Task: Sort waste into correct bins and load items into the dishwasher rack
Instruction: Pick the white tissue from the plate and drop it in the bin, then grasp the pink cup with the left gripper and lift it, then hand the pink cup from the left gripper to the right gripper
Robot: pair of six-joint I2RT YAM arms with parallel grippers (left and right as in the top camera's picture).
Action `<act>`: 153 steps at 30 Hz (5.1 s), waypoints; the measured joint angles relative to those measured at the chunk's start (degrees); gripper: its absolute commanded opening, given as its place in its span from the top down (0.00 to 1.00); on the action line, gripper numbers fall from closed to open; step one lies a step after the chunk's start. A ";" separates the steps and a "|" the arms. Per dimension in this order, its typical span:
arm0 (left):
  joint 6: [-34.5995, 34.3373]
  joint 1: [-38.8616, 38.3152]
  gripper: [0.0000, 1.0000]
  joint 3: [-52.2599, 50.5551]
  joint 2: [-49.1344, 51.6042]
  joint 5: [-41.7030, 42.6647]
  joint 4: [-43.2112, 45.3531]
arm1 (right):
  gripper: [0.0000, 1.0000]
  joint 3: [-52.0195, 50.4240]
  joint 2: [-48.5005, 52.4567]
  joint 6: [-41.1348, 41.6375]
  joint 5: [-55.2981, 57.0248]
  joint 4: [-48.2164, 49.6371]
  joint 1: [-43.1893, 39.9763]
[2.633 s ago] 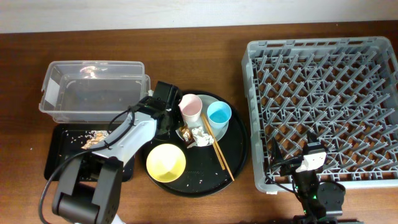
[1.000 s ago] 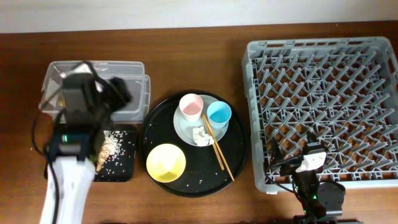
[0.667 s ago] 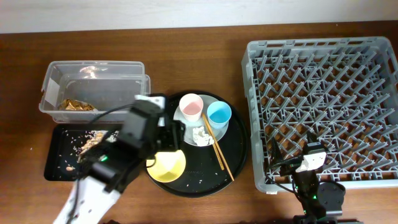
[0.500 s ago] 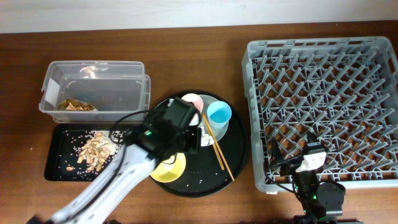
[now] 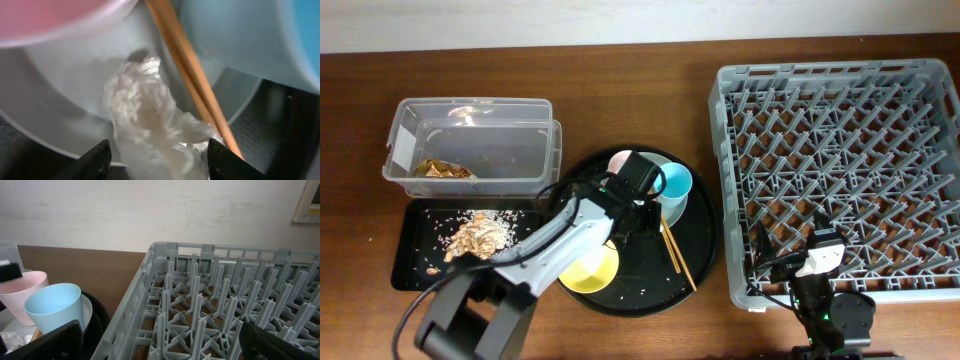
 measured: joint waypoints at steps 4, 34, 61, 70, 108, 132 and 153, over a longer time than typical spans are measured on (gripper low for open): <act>0.20 0.00 0.87 0.00 1.66 -0.07 0.35 | 0.02 0.00 0.00 -0.02 0.00 0.00 0.00; 2.14 36.46 0.06 1.18 -8.33 -18.08 5.84 | 0.02 0.00 0.00 -0.02 0.00 0.00 0.00; 4.61 15.02 0.54 7.87 -18.27 7.54 -9.88 | 0.02 0.00 0.00 0.00 0.00 0.00 0.00; 2.67 14.99 0.55 7.76 -0.50 5.16 1.66 | 0.02 0.00 0.00 0.00 0.02 0.00 0.00; 14.60 37.90 0.99 8.07 -28.96 66.84 -12.00 | 0.02 0.02 0.00 5.27 -9.42 2.05 0.00; 15.47 33.79 0.99 8.13 -28.13 72.67 -8.55 | 0.01 59.25 66.71 7.61 -75.89 -25.35 3.63; 12.15 20.63 1.00 8.13 -28.13 66.75 2.75 | 0.28 59.39 67.41 14.38 -76.76 -4.70 14.29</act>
